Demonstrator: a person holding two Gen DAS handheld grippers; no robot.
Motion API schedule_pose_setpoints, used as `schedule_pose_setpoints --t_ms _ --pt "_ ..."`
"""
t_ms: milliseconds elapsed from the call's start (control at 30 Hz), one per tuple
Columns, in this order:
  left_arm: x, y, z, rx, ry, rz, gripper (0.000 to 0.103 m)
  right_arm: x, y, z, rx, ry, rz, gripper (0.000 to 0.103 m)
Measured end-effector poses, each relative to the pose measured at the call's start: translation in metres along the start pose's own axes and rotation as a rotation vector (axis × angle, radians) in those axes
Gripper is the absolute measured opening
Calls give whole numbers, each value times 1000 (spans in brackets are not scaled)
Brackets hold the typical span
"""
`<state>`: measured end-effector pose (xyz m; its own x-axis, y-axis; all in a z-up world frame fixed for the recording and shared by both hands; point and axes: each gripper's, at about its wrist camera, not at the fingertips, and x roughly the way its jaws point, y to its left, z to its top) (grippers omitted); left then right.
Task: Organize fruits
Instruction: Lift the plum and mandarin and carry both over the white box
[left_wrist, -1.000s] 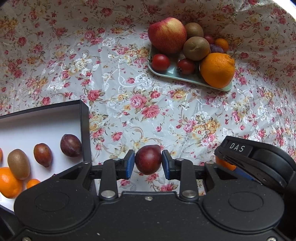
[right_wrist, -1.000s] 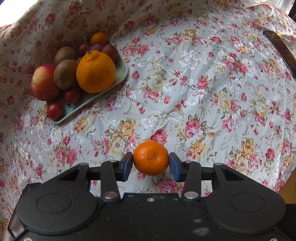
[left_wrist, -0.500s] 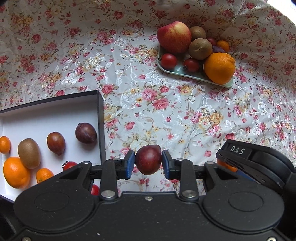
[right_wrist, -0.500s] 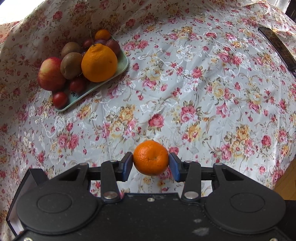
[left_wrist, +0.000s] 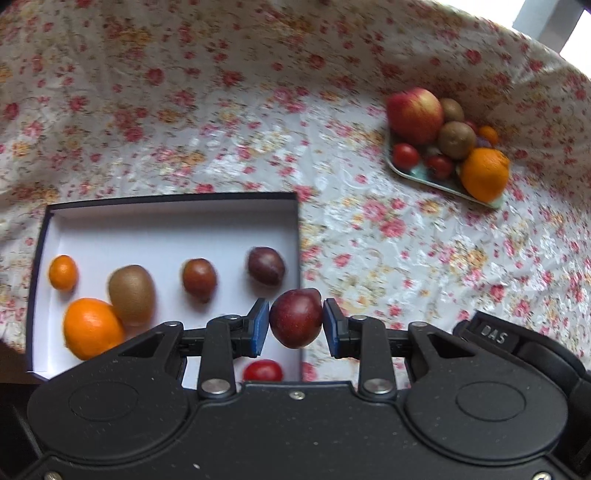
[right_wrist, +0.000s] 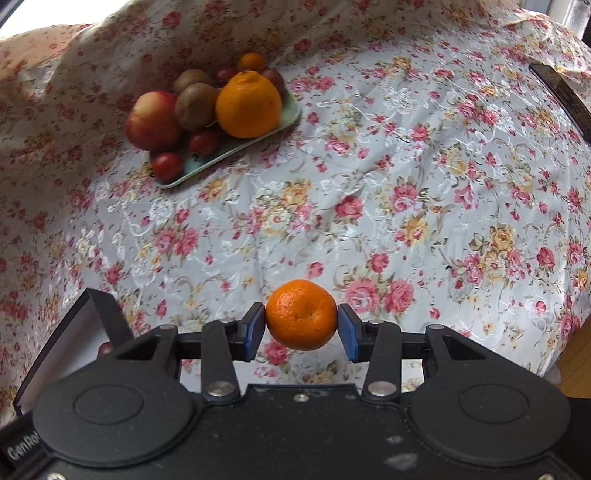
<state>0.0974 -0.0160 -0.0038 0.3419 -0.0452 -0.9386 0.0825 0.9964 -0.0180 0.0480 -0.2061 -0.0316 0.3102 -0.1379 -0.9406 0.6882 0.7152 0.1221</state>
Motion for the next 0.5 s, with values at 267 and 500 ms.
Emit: schedule_pose_setpoints --t_ms 267,500 --pt "-9 59 18 -103 -60 79 40 -14 43 -17 -70 -41 99 45" --pt "-4 108 21 -209 -53 110 40 -30 86 -40 -160 -79 215 45"
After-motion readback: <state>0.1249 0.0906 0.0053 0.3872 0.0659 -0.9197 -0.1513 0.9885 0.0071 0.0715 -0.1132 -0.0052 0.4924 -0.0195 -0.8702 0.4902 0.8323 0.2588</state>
